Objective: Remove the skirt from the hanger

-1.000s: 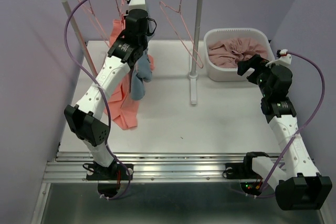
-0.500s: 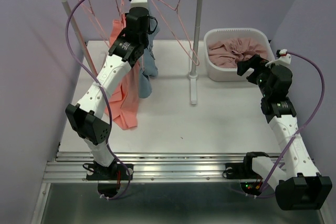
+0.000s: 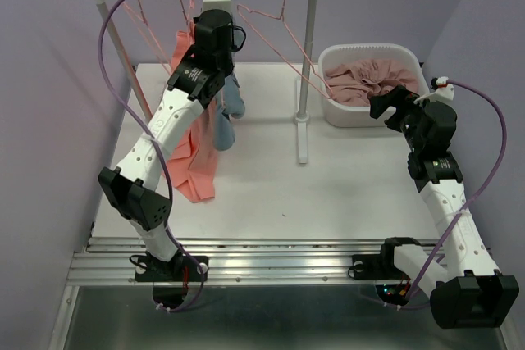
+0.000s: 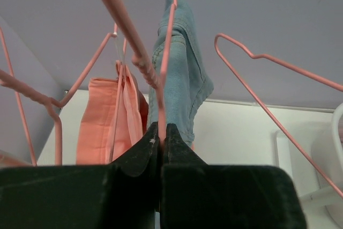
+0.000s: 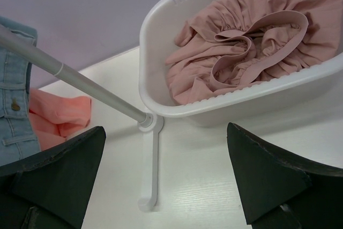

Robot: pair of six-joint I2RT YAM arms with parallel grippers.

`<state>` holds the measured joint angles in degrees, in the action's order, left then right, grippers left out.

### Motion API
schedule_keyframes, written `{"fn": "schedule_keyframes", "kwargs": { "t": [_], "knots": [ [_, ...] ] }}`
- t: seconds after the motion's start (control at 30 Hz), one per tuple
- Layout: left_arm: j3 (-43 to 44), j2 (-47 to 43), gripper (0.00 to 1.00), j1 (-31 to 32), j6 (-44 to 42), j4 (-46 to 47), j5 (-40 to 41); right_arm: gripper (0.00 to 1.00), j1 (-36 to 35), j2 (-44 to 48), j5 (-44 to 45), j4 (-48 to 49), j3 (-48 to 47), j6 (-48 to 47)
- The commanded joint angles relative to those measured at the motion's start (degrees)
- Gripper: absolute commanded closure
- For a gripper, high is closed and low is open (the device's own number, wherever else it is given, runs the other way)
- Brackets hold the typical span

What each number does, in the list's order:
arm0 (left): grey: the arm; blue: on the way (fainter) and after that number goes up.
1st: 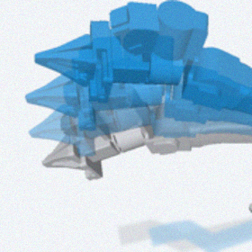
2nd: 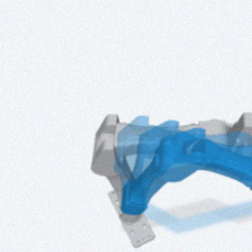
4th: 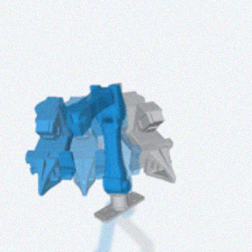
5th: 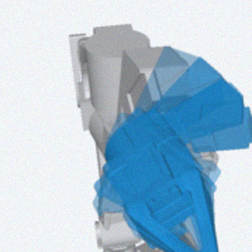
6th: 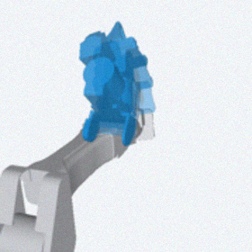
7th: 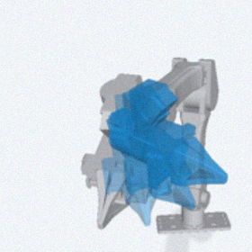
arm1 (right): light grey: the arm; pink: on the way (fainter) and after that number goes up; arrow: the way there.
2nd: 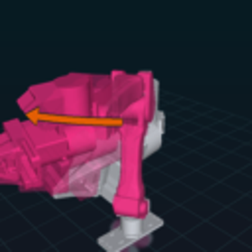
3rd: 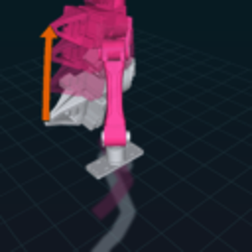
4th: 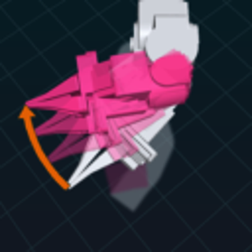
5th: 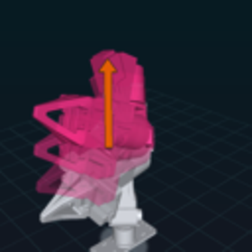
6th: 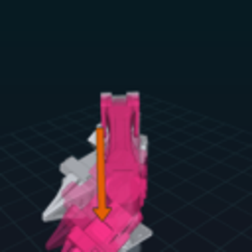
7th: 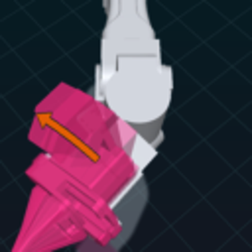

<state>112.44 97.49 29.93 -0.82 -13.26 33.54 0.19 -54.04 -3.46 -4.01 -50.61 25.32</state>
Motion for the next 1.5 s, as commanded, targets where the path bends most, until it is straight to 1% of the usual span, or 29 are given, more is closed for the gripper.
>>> {"fn": "schedule_keyframes", "kwargs": {
  "t": [0.0, 0.17, 0.3, 0.4, 0.47, 0.57, 0.73, 0.77, 0.8, 0.83, 0.87, 0.9, 0.93, 0.97, 1.0, 1.07, 1.1, 1.2, 1.27, 1.33, 1.37, 1.47],
  "knots": [
    [4.36, -6.96, 1.0, 0.91, -1.64, 9.48, 1.88, 0.0, -0.27, 0.34, -0.58, 2.34, 0.42, -0.36],
    [3.22, -8.63, 1.0, 2.32, -1.73, 9.22, 3.46, 0.0, -0.27, 0.25, -0.67, 2.25, 0.43, -0.36],
    [-0.46, -11.09, 1.0, 3.99, -1.38, 9.3, 4.95, 0.0, -0.27, 0.78, -0.84, 1.99, 0.42, -0.45],
    [-6.6, -14.51, 1.0, 6.18, 0.02, 9.48, 4.17, 0.0, -0.27, 1.22, -1.02, 1.81, 0.42, -0.45],
    [-9.07, -16.1, 1.0, 7.33, 0.47, 9.91, 4.25, 0.0, -0.27, 1.39, -1.28, 1.73, 0.34, -0.45],
    [-13.73, -19.0, 1.0, 8.91, 0.47, 10.79, 5.65, 0.0, -0.27, 1.66, -1.55, 1.46, 0.42, -0.45],
    [-21.9, -24.18, 1.0, 11.72, 4.59, 10.62, 6.89, 0.0, -0.27, 2.45, -2.68, 0.76, 0.78, -1.06],
    [-25.22, -25.24, 1.0, 12.86, 6.77, 9.84, 6.63, 0.0, -0.27, 3.67, -4.34, 0.67, 1.04, -1.93],
    [-25.26, -26.46, 1.0, 12.87, 7.93, 9.83, 6.63, 0.0, -0.27, 4.46, -5.31, 0.67, 1.3, -1.94],
    [-29.61, -29.17, 1.0, 13.91, 9.33, 9.92, 6.02, 0.0, -0.27, 5.34, -6.19, 0.67, 1.56, -2.38],
    [-31.48, -30.51, 1.0, 14.27, 11.0, 9.83, 5.23, 0.0, -0.27, 6.13, -7.16, 0.58, 1.83, -2.82],
    [-35.41, -32.78, 1.0, 14.97, 13.97, 9.74, 2.44, 0.0, -0.27, 7.79, -10.48, 0.41, 2.18, -3.6],
    [-37.28, -33.68, 1.0, 15.24, 15.05, 9.74, 0.93, 0.0, -0.27, 8.51, -12.34, 0.32, 2.44, -3.53],
    [-38.78, -34.47, 1.0, 15.68, 16.1, 9.48, -0.04, 0.0, -0.27, 9.82, -16.53, 0.32, 2.53, -3.52],
    [-41.66, -35.08, 1.0, 16.03, 18.72, 8.52, 0.03, 0.0, -0.27, 10.35, -18.92, 0.41, 3.14, -3.79],
    [-43.88, -36.32, 1.0, 16.74, 21.64, 6.94, 1.52, 0.0, -0.27, 11.32, -24.2, 0.84, 3.85, -3.96],
    [-45.54, -36.67, 1.0, 16.74, 23.22, 6.06, 2.14, 0.0, -0.27, 11.85, -29.09, 1.11, 4.29, -4.05],
    [-46.61, -36.5, 1.0, 16.74, 24.9, 4.39, 2.85, 0.0, -0.27, 11.77, -35.35, 1.02, 4.99, -4.31],
    [-47.23, -35.97, 1.0, 16.74, 26.39, 4.2, 3.11, 0.0, -0.27, 11.24, -37.31, 0.67, 5.61, -4.49],
    [-47.58, -35.18, 1.0, 16.74, 27.18, 4.2, 3.02, 0.0, -3.33, 10.98, -37.85, 0.23, 6.31, -5.1],
    [-47.67, -34.83, 1.0, 16.74, 28.06, 4.29, 3.28, 0.0, -4.92, 10.8, -36.02, -0.46, 7.1, -5.54],
    [-47.32, -32.64, 1.0, 16.74, 29.82, 3.42, 5.39, 0.0, -15.01, 8.6, -29.43, -3.36, 7.54, -8.96]
  ]
}}
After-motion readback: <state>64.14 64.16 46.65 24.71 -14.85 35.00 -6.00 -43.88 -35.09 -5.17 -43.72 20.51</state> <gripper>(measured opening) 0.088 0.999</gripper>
